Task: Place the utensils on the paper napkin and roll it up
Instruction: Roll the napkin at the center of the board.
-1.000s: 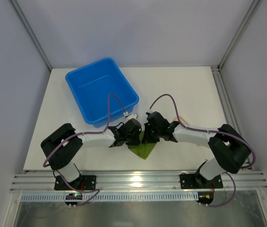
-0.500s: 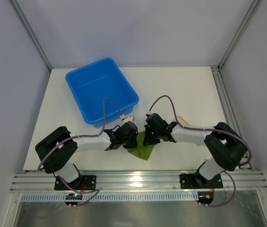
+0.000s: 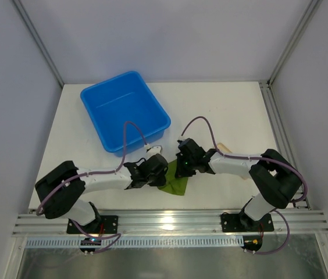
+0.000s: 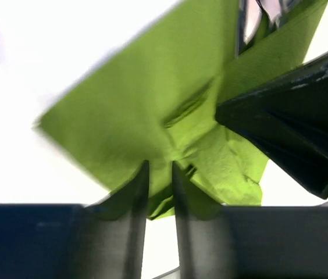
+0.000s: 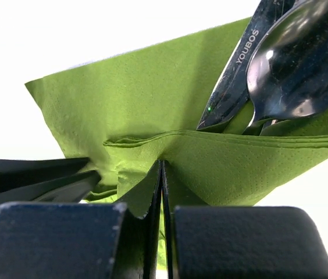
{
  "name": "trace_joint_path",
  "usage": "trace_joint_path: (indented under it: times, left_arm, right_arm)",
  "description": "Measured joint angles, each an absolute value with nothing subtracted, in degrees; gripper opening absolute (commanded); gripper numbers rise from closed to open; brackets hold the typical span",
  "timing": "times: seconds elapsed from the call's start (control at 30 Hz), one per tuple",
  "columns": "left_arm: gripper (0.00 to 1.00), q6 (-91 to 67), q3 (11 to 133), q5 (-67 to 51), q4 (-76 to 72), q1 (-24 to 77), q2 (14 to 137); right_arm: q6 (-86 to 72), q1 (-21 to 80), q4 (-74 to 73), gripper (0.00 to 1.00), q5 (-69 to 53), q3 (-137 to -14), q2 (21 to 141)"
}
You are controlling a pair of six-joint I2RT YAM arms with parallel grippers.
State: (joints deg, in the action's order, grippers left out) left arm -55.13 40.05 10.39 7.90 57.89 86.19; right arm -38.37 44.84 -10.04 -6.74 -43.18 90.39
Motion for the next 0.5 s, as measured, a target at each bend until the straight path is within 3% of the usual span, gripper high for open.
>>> trace_joint_path:
  times: [0.1,0.3,0.5]
  left_arm:
    - [0.4,-54.8,40.1,13.6,11.6,58.0,83.1]
    - [0.48,-53.2,42.0,18.9,17.9,56.8,79.3]
    - [0.48,-51.6,42.3,19.1,20.3,52.7,79.9]
  right_arm:
    - [-37.6,44.8,-9.9,0.04,-7.0,-43.2,90.4]
    - [-36.9,44.8,-9.4,0.04,-7.6,-43.1,90.5]
    - [-36.5,44.8,-7.7,0.04,-8.4,-42.7,90.8]
